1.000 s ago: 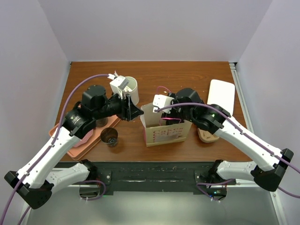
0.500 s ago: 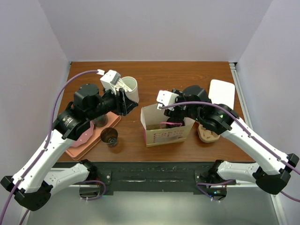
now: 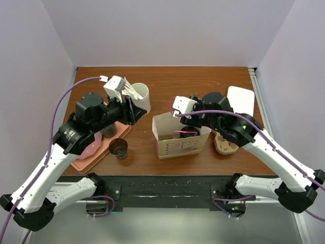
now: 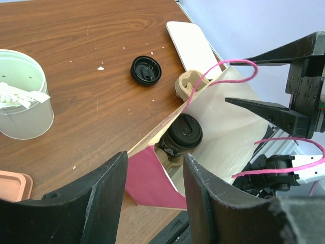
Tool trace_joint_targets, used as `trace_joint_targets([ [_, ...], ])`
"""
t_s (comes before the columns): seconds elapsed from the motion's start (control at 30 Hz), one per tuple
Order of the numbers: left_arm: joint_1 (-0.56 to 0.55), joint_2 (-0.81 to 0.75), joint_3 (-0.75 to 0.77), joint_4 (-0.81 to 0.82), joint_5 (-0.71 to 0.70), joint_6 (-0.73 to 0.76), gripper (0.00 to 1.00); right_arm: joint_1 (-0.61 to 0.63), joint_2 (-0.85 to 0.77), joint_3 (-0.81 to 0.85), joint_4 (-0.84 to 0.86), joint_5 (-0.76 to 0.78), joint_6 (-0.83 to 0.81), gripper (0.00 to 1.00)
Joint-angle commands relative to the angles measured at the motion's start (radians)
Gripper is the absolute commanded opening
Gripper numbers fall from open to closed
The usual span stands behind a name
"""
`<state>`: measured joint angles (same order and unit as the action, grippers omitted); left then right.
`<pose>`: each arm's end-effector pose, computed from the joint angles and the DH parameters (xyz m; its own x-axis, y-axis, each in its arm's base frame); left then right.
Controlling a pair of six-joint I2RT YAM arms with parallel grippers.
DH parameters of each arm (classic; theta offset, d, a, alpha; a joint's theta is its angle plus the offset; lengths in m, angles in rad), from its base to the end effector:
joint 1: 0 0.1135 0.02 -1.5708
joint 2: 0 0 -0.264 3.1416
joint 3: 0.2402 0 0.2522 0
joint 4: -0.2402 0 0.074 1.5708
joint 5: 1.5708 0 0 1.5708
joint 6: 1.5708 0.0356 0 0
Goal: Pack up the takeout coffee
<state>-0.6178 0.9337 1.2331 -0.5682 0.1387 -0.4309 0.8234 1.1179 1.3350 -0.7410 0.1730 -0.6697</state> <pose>0.1477 -0.1110 0.4263 -0.4817 -0.1652 -0.8606 0.5295 0.7276 -0.4360 0.1576 0.1610 0.4077 0.1190 -0.7712 -0.6254 -0.6981 0.3829 -0.6050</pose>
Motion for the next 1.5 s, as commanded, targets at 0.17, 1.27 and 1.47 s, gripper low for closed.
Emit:
trace_joint_targets([
  [0.17,-0.003,-0.026,0.048,0.001,-0.102,0.009,0.53,-0.006,-0.067,0.104,0.011,0.028,0.067,0.56],
  [1.27,0.182,0.605,0.534,-0.285,-0.362,0.047,0.44,-0.006,0.066,0.595,-0.044,0.178,1.006,0.98],
  [1.47,0.251,0.74,0.63,-0.257,-0.402,0.058,0.42,-0.006,0.068,0.596,-0.061,0.152,0.967,0.98],
])
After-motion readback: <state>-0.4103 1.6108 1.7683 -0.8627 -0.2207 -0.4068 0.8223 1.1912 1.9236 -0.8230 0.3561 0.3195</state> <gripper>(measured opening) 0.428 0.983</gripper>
